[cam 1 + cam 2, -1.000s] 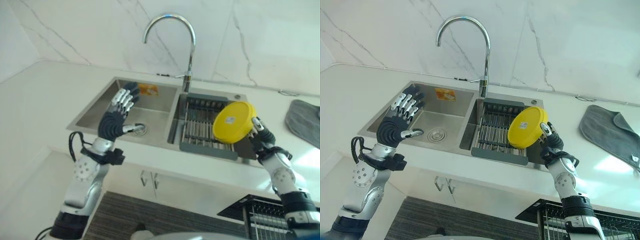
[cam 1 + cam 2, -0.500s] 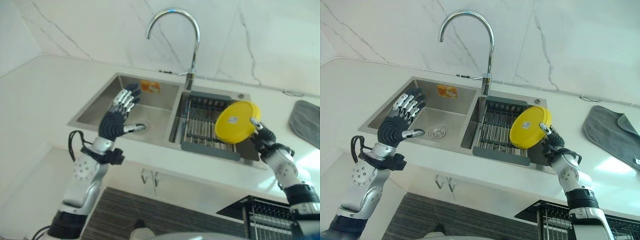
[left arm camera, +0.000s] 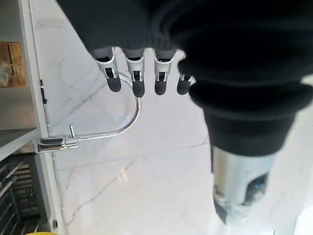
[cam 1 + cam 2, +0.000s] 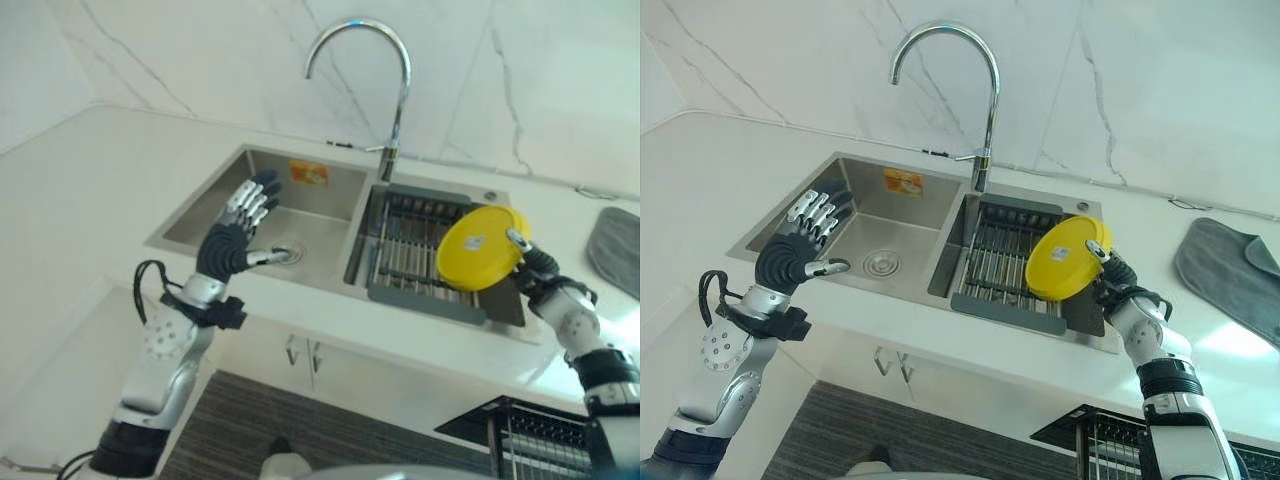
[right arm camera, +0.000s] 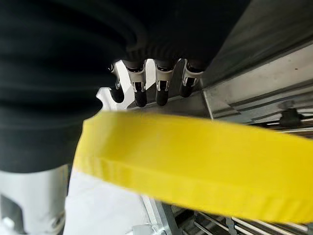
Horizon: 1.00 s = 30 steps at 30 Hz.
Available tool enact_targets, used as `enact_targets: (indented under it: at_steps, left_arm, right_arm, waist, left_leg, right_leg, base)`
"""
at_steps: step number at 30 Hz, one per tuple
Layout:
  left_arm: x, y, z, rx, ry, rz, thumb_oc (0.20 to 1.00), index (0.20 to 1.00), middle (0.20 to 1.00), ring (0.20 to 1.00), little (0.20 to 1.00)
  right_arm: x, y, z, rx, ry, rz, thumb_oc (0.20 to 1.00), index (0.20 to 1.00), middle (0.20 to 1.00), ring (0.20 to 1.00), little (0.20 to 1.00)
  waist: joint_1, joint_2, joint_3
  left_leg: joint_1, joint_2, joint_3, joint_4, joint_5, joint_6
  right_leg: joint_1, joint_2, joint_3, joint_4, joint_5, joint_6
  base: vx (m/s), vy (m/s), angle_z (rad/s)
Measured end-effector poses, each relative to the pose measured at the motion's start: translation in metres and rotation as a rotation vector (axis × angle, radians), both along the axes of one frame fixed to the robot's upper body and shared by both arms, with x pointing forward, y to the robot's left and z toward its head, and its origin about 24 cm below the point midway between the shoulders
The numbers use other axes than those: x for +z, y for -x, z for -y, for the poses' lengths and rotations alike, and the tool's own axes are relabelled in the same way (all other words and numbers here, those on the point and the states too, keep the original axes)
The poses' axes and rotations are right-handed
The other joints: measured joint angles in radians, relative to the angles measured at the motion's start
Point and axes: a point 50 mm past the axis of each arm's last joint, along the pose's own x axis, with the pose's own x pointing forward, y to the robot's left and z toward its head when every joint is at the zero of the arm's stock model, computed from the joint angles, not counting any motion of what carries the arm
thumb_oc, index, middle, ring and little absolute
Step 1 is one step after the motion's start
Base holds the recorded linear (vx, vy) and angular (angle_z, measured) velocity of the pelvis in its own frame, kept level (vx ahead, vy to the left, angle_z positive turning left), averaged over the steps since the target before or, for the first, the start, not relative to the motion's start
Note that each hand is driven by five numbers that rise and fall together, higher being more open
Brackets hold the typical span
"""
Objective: Place the dishes in the dishwasher.
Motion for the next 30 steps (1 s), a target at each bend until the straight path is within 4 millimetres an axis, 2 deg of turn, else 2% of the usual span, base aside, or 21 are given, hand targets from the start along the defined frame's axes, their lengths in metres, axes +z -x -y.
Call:
enact_targets:
  at_steps: [5, 6, 7, 8, 9, 10, 11, 14, 16, 21, 30]
  left_arm:
    - [0.003, -0.002, 0.0, -0.001, -0.012, 0.004, 1.0, 1.0, 1.0, 1.0, 1.0]
    - [0.004, -0.002, 0.0, -0.001, -0.013, 0.007, 1.0, 1.0, 1.0, 1.0, 1.0]
    - [0.004, -0.003, 0.0, -0.003, -0.011, 0.009, 1.0, 1.0, 1.0, 1.0, 1.0]
    - [0.005, -0.003, 0.0, -0.005, -0.009, 0.01, 1.0, 1.0, 1.0, 1.0, 1.0]
    - [0.006, -0.005, 0.001, -0.012, 0.003, 0.007, 1.0, 1.0, 1.0, 1.0, 1.0]
    - [0.004, -0.006, 0.003, -0.024, 0.01, -0.001, 1.0, 1.0, 1.0, 1.0, 1.0]
    - [0.002, -0.006, 0.004, -0.029, 0.008, -0.01, 1.0, 1.0, 1.0, 1.0, 1.0]
    - [-0.001, -0.007, 0.004, -0.028, 0.006, -0.029, 1.0, 1.0, 1.0, 1.0, 1.0]
    - [-0.001, -0.008, 0.004, -0.028, 0.003, -0.031, 1.0, 1.0, 1.0, 1.0, 1.0]
    - [-0.004, -0.008, 0.009, -0.051, -0.002, -0.048, 1.0, 1.0, 1.0, 1.0, 1.0]
    - [-0.005, -0.008, 0.01, -0.053, -0.003, -0.053, 1.0, 1.0, 1.0, 1.0, 1.0]
  right_arm:
    - [-0.008, 0.001, 0.009, 0.009, 0.013, -0.079, 1.0, 1.0, 1.0, 1.0, 1.0]
    - [-0.007, 0.0, 0.01, 0.013, 0.023, -0.082, 0.918, 0.918, 0.918, 0.918, 0.918]
    - [-0.006, 0.0, 0.011, 0.021, 0.043, -0.085, 0.884, 0.884, 0.884, 0.884, 0.884]
    - [-0.005, -0.001, 0.012, 0.026, 0.053, -0.092, 0.799, 0.799, 0.799, 0.799, 0.799]
    - [-0.001, -0.004, 0.014, 0.031, 0.055, -0.095, 0.464, 0.464, 0.464, 0.464, 0.464]
    - [0.003, -0.007, 0.016, 0.033, 0.07, -0.093, 0.282, 0.282, 0.282, 0.282, 0.282]
    - [0.007, -0.009, 0.017, 0.04, 0.08, -0.088, 0.2, 0.2, 0.2, 0.2, 0.2]
    - [0.012, -0.014, 0.016, 0.074, 0.117, -0.108, 0.2, 0.2, 0.2, 0.2, 0.2]
    - [0.013, -0.015, 0.024, 0.061, 0.154, -0.148, 0.2, 0.2, 0.2, 0.2, 0.2]
    - [0.002, -0.01, 0.028, 0.058, 0.155, -0.233, 0.2, 0.2, 0.2, 0.2, 0.2]
    - [-0.004, -0.014, 0.017, 0.042, 0.136, -0.219, 0.2, 0.2, 0.2, 0.2, 0.2]
  waist:
    - [0.008, 0.0, 0.0]
    - [0.008, 0.0, 0.0]
    - [0.009, 0.0, 0.0]
    - [0.009, 0.0, 0.0]
    - [0.008, 0.0, 0.0]
    - [0.009, 0.0, -0.001]
    - [0.01, 0.001, -0.001]
    - [0.011, 0.0, -0.001]
    - [0.012, 0.0, -0.002]
    - [0.027, 0.011, -0.007]
    - [0.026, 0.019, -0.01]
  left_leg:
    - [0.0, -0.001, -0.007, 0.0, 0.0, 0.0]
    - [0.0, -0.001, -0.009, 0.0, 0.001, 0.0]
    - [0.0, -0.001, -0.011, 0.0, 0.001, 0.0]
    - [0.0, -0.001, -0.013, 0.0, 0.001, -0.001]
    - [0.0, -0.001, -0.015, 0.0, 0.001, -0.001]
    - [0.0, -0.001, -0.017, 0.0, 0.002, -0.002]
    - [0.001, -0.001, -0.018, 0.0, 0.002, -0.002]
    - [0.002, -0.001, -0.018, 0.0, 0.002, -0.002]
    - [0.002, -0.001, -0.018, 0.0, 0.002, -0.002]
    - [0.003, -0.003, -0.018, 0.0, 0.002, -0.002]
    - [0.012, -0.001, -0.017, 0.0, 0.002, -0.001]
  right_leg:
    - [0.004, 0.0, -0.004, 0.0, 0.0, 0.0]
    - [0.005, 0.0, -0.006, 0.0, 0.0, 0.0]
    - [0.007, 0.0, -0.009, 0.0, 0.0, -0.001]
    - [0.008, 0.0, -0.013, 0.0, -0.001, -0.001]
    - [0.01, 0.0, -0.016, 0.0, -0.001, -0.001]
    - [0.012, 0.0, -0.018, 0.0, -0.001, -0.001]
    - [0.012, 0.0, -0.018, 0.0, -0.001, -0.001]
    - [0.013, 0.0, -0.019, 0.0, -0.001, -0.001]
    - [0.014, 0.0, -0.019, 0.0, -0.001, -0.001]
    - [0.015, -0.001, -0.019, 0.0, -0.001, -0.001]
    - [0.017, -0.001, -0.019, 0.0, -0.001, -0.002]
  base:
    - [0.0, 0.001, 0.02]
    - [0.0, 0.002, 0.06]
    - [0.0, 0.002, 0.05]
    - [0.0, 0.002, 0.06]
    - [0.0, 0.002, 0.06]
    - [0.0, 0.003, 0.06]
    - [0.0, 0.003, 0.03]
    - [0.0, 0.0, 0.0]
    - [0.0, 0.0, 0.0]
    - [0.0, 0.0, 0.0]
    - [0.0, 0.0, 0.0]
